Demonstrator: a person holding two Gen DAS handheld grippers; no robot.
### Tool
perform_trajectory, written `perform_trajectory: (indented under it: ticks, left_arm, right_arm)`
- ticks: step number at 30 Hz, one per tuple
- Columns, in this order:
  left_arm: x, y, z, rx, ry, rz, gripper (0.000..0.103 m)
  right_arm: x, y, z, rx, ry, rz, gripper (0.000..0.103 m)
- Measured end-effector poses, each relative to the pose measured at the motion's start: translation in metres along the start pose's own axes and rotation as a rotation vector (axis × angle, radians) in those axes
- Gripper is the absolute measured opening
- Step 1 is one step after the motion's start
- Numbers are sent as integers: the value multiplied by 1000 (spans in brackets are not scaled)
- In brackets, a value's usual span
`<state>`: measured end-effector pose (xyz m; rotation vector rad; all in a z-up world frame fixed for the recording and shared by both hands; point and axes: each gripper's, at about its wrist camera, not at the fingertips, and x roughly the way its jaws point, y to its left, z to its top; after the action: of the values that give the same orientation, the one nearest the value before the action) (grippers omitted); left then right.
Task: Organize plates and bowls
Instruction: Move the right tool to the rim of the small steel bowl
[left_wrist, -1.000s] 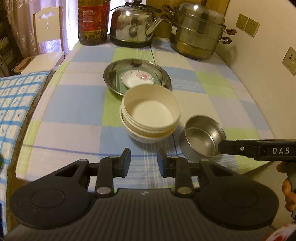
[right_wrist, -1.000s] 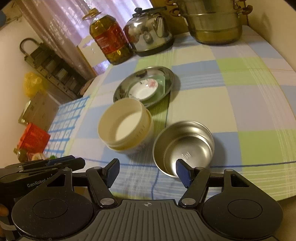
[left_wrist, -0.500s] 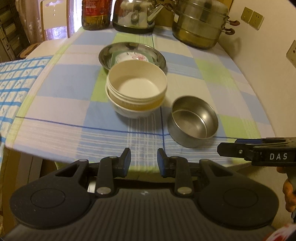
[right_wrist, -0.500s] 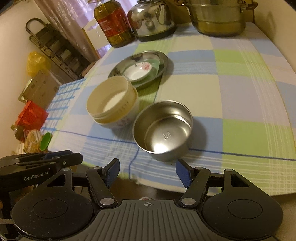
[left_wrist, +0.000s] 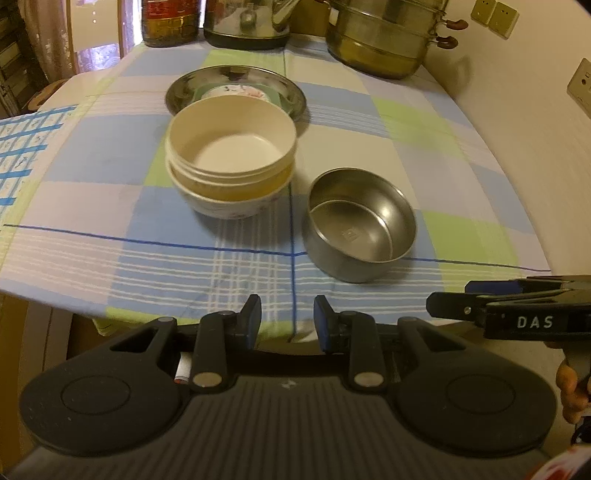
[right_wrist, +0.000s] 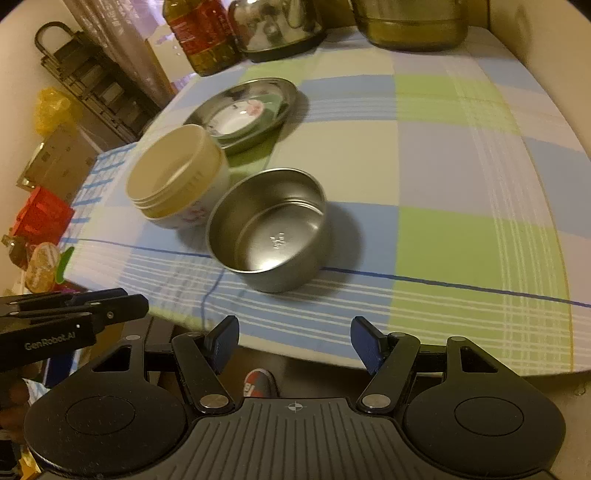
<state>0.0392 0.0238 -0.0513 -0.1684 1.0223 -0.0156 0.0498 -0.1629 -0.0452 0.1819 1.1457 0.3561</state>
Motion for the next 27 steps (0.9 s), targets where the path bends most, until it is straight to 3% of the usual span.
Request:
perform_trajectory:
  ticks: [19, 27]
  left_arm:
    - [42, -19, 34, -19, -22, -26, 28]
    - [63, -23, 44, -15, -12, -17, 27]
  right_arm:
    - [13, -14, 32, -1, -72, -24, 65]
    - [32, -9, 47, -23, -81, -23, 50]
